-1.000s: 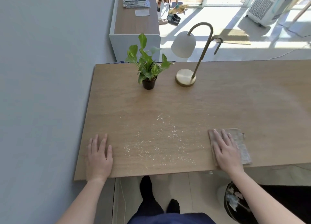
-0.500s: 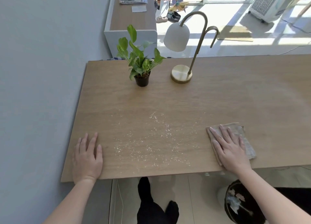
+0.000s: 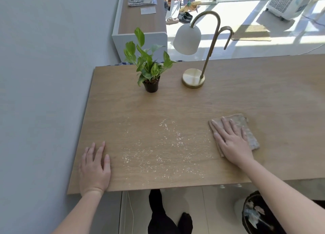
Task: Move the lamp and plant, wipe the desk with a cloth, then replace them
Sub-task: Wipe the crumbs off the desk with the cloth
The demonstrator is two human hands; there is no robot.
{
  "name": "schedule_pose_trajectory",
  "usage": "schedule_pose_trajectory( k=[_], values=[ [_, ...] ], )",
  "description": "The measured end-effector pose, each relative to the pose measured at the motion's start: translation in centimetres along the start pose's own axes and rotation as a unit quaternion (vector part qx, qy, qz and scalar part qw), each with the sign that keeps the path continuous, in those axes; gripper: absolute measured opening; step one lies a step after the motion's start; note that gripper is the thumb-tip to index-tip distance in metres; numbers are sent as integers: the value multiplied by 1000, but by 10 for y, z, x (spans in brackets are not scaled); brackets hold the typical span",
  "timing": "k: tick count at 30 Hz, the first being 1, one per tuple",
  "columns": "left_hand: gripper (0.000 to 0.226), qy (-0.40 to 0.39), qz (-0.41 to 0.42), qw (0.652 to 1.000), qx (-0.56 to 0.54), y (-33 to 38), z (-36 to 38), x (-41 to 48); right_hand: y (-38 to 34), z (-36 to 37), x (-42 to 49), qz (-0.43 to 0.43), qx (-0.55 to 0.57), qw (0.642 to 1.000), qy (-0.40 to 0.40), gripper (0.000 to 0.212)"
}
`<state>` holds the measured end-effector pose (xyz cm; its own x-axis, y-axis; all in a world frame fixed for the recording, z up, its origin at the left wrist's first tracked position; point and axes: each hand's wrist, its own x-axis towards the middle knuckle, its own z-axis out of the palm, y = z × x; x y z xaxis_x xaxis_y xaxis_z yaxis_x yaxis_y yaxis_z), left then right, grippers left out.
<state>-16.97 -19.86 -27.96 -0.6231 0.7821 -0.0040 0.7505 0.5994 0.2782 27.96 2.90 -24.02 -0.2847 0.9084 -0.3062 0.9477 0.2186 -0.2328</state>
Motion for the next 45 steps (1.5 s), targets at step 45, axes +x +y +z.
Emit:
schedule_pose_trajectory(
  k=[45],
  values=[
    [60, 15, 6, 1000, 9, 2, 2, 7, 20, -21, 15, -19, -4, 1000, -3, 52]
  ],
)
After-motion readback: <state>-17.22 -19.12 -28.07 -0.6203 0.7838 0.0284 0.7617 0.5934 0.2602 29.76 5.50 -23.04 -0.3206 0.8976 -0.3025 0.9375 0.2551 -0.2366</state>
